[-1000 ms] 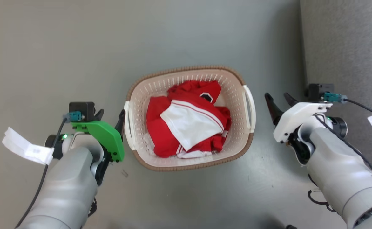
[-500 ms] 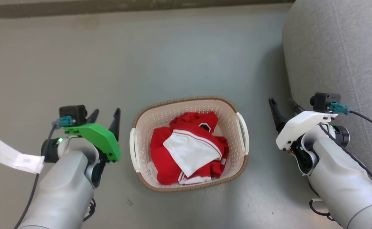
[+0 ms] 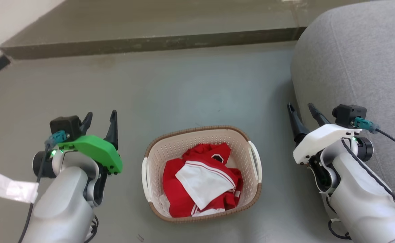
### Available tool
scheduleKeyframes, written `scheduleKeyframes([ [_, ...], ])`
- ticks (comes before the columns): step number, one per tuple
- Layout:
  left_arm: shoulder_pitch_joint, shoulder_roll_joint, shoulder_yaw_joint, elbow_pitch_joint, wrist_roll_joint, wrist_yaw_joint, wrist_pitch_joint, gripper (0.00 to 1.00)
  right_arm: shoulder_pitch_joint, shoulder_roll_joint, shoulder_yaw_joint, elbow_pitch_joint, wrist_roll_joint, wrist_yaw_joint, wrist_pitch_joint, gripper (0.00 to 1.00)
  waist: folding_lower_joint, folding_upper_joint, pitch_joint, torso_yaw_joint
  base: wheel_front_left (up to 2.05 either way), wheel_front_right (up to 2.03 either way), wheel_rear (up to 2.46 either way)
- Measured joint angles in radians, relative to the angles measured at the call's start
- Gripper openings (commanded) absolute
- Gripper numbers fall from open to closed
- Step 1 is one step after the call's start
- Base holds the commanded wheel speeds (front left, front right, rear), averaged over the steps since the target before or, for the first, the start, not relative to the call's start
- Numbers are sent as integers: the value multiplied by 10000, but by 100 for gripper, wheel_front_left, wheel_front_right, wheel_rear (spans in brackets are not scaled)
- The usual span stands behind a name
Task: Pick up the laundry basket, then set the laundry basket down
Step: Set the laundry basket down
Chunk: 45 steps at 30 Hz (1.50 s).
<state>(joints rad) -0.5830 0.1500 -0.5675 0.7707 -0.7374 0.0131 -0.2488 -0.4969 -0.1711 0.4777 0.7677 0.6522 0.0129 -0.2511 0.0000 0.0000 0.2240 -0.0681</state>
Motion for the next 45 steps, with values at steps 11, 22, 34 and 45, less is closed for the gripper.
scheduleKeyframes([
  [11,1735,107,575,-1950,890,738,0,100,1198,-174,-698,-1672,-842,-600,-8,100,0,0,-808,-33,0,0,0],
  [22,3449,244,934,-3498,1546,938,0,100,2452,-190,-878,-2824,-1636,-788,-8,100,0,0,-1496,28,0,0,0],
  [34,5165,301,1521,-4761,2104,1062,0,100,3503,-268,-934,-3900,-2316,-959,-8,100,0,0,-1924,89,0,0,0],
  [45,6325,247,1896,-5540,2499,1064,0,100,4391,-224,-907,-4474,-2638,-1118,-8,100,0,0,-2256,79,0,0,0],
])
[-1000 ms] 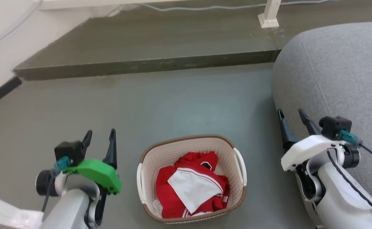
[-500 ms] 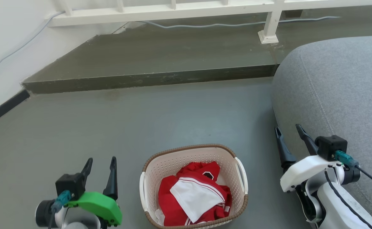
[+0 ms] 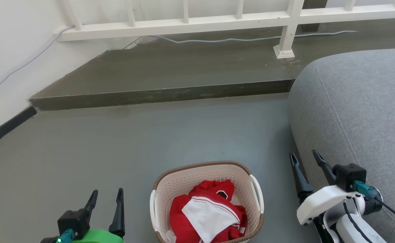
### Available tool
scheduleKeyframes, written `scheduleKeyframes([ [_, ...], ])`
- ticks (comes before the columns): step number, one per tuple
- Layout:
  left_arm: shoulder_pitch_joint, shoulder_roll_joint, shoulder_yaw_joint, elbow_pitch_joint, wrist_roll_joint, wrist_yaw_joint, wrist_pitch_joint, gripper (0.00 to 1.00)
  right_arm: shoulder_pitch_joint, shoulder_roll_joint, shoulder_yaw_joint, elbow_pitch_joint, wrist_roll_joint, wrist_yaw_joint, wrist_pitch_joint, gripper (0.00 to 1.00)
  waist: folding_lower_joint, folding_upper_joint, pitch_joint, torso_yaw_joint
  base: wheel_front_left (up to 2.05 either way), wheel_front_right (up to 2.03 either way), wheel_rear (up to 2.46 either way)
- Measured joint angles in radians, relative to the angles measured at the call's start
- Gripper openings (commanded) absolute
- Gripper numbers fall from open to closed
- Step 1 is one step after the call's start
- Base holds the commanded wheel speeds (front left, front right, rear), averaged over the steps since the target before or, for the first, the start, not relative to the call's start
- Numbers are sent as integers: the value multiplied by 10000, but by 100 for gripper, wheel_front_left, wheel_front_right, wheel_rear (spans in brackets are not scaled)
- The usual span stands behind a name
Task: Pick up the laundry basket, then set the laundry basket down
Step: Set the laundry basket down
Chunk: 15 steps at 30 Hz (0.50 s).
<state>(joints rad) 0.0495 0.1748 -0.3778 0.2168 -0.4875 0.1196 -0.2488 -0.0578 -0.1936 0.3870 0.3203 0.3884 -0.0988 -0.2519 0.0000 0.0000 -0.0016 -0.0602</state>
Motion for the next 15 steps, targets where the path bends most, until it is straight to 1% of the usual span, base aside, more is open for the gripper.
scheduleKeyframes([
  [5,286,-23,232,-165,180,0,0,100,234,8,-48,-217,-113,-17,0,100,0,0,-15,-10,0,0,0],
  [7,417,-36,290,-316,255,0,0,100,329,10,-113,-282,-123,-88,0,100,0,0,-17,-16,0,0,0],
  [15,799,-222,539,-650,500,0,0,100,613,10,-307,-583,-217,-102,0,100,0,0,-11,-45,0,0,0],
])
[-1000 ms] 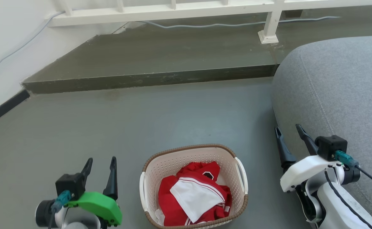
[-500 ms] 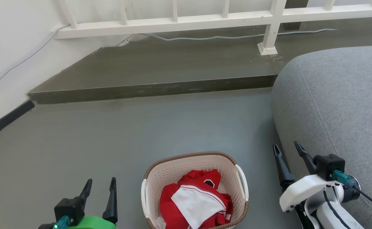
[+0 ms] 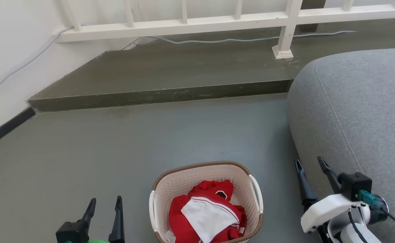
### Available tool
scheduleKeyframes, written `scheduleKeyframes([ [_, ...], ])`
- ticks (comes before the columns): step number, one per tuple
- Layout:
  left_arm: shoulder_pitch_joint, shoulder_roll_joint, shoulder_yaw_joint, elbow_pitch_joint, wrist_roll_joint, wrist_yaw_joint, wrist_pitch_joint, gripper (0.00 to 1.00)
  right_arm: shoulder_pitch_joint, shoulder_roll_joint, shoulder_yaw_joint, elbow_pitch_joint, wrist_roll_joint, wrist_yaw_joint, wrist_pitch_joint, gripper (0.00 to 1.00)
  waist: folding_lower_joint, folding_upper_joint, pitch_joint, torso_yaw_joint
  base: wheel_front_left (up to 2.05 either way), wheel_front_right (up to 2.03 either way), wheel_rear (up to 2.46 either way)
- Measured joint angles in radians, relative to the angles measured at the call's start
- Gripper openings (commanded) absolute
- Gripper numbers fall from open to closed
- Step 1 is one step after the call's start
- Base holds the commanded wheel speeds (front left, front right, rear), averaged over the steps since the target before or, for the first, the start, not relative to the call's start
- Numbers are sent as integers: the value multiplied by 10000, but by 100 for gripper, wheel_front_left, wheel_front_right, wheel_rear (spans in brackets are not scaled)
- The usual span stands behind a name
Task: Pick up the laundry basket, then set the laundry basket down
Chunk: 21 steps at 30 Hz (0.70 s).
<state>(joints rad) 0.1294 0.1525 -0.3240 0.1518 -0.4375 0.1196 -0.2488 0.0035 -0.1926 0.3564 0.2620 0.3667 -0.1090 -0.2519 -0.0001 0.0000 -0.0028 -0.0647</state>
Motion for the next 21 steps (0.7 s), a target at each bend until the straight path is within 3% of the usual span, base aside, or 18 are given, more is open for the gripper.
scheduleKeyframes([
  [21,489,-236,516,-788,663,0,21,100,498,6,-293,-472,-205,-77,0,100,0,0,28,-92,0,0,0],
])
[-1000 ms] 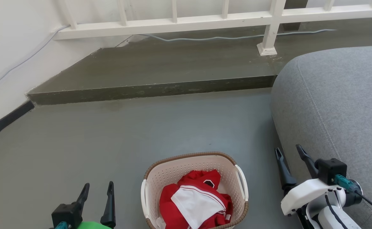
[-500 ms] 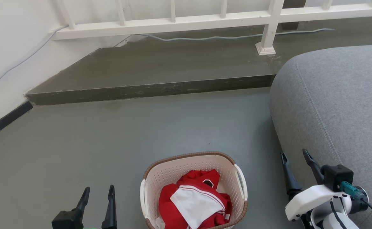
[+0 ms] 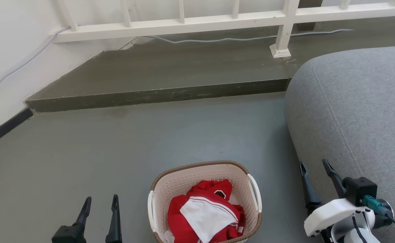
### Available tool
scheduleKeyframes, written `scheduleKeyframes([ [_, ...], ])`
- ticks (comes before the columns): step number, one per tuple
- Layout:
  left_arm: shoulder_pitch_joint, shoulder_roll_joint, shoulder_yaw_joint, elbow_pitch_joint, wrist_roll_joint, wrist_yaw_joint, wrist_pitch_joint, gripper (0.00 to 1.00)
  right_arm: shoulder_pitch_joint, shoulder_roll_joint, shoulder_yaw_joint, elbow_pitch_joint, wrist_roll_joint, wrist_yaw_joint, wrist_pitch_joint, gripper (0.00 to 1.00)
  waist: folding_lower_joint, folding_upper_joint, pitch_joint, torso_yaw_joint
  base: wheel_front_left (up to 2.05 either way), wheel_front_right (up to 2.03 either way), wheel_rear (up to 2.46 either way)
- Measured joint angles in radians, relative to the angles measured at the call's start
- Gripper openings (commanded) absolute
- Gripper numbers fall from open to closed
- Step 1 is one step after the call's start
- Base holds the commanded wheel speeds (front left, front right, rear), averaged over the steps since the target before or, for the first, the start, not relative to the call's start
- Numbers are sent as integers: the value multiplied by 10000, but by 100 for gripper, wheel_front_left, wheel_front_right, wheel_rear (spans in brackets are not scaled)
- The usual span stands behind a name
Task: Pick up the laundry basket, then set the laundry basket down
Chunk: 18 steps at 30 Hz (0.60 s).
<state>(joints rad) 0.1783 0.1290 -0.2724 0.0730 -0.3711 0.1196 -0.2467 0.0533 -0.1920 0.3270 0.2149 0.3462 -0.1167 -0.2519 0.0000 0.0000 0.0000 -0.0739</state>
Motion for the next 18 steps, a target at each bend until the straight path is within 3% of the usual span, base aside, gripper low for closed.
scheduleKeyframes([
  [16,283,-184,173,-506,499,0,278,100,181,23,-69,-153,-48,-13,0,100,0,0,0,29,0,0,0],
  [17,302,-188,171,-516,510,0,328,0,182,25,-71,-159,-50,-13,0,0,0,0,-2,35,0,0,0],
  [18,307,-198,148,-458,502,-4,351,0,184,36,-54,-104,-38,-4,2,0,0,0,-2,36,0,0,0],
])
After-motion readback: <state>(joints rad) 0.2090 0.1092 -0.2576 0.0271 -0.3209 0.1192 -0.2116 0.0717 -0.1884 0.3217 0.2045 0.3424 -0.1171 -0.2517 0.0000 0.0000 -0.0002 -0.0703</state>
